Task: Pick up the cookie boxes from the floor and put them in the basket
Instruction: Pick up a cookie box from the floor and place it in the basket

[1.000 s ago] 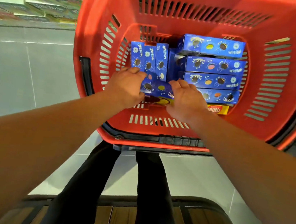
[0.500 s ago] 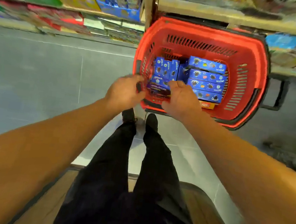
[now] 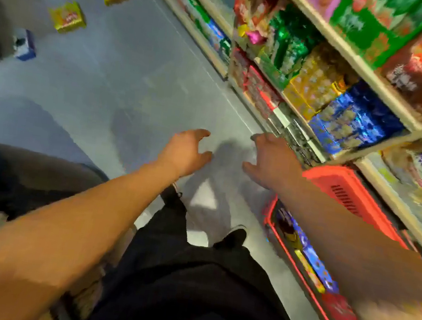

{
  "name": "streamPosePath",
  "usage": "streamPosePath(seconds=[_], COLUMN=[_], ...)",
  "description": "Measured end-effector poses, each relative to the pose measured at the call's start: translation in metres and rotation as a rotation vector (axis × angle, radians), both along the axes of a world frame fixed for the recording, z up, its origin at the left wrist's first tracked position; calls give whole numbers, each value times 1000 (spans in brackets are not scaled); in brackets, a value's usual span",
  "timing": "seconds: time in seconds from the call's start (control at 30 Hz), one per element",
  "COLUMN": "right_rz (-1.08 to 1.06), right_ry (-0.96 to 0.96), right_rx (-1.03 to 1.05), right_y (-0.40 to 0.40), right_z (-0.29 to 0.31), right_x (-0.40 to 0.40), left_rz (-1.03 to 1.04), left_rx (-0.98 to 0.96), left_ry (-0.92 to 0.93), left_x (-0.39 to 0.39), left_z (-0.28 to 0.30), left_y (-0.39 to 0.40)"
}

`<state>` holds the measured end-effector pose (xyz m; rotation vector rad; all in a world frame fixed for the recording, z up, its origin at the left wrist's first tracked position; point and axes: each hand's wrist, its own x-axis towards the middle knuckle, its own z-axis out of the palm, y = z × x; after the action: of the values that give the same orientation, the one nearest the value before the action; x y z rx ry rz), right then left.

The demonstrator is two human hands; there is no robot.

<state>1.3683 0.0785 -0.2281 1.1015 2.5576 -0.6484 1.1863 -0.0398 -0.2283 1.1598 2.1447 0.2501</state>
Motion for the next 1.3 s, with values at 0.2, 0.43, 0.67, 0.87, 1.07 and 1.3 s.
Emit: streamPosePath(seconds=[0.2, 0.43, 0.67, 0.87, 1.07, 1.3], right_rz=[282, 436, 625, 799, 997, 1267], right_ry=[-12, -59, -51, -45, -62, -43], right_rx=[68, 93, 69, 71, 65, 86], right_y=[-13, -52, -77, -78, -72, -108], right_z=[25, 39, 46, 35, 29, 46], right_x=[-169, -347, -493, -625, -780, -934], left_rz=[258, 463, 690, 863, 1089, 1390], left_rx=[57, 48, 19, -7, -57, -54], left_ry=[42, 79, 73, 94, 113, 117], left_x=[-127, -273, -394, -492, -592, -675], left_z=[17, 32, 36, 32, 32, 50], left_y=[-52, -115, -167, -181, -180, -209])
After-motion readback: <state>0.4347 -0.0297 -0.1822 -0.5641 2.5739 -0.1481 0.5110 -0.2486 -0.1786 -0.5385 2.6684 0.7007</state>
